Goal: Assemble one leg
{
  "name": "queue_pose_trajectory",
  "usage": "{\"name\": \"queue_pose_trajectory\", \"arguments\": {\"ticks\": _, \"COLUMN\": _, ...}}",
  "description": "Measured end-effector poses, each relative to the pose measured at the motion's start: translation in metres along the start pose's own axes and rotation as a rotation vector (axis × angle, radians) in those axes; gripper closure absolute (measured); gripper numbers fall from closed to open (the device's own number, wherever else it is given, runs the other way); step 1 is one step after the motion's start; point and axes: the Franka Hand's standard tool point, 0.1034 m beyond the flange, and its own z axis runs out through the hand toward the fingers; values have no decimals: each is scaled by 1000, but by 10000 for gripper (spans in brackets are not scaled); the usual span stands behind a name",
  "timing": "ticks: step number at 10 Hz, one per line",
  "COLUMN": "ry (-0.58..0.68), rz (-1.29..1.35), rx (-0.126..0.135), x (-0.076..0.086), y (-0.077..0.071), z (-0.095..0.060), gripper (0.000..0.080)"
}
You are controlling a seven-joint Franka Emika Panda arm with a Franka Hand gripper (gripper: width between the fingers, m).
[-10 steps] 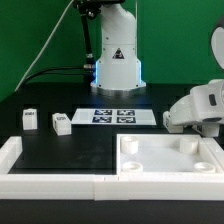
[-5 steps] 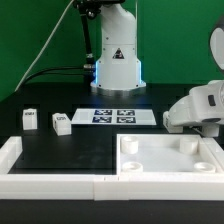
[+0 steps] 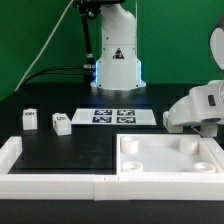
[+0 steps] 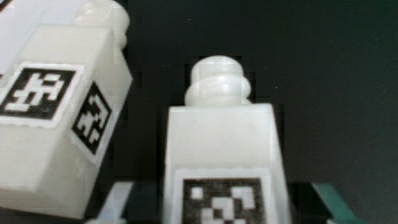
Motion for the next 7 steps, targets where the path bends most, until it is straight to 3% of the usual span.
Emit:
{"name": "queue_pose_trajectory", "arguments": {"ticks": 1, "ry": 0, "rz": 2, "rx": 0, "x": -1, "y": 0, "z": -1, "gripper": 514}}
{"name": "queue_pose_trajectory", "arguments": {"ticks": 2, "ry": -10, "rz": 25, "rx": -4, "x": -11, "y": 1, "z": -10, "gripper": 514}}
{"name": "queue_pose_trajectory", "arguments": {"ticks": 5, "ry": -13, "rz": 31, "rx": 6, "x": -46, "y": 18, "z": -51, "gripper": 512}}
{"name": "queue_pose_trajectory", "arguments": {"ticks": 6, "ry": -3, "rz": 29, "rx": 16, "x": -51, "y": 25, "z": -62, "gripper": 512}}
{"name": "queue_pose_trajectory", "arguments": {"ticks": 7, "ry": 43, "rz": 32, "rx": 21, "x": -44, "y": 23, "z": -61, "gripper": 511}}
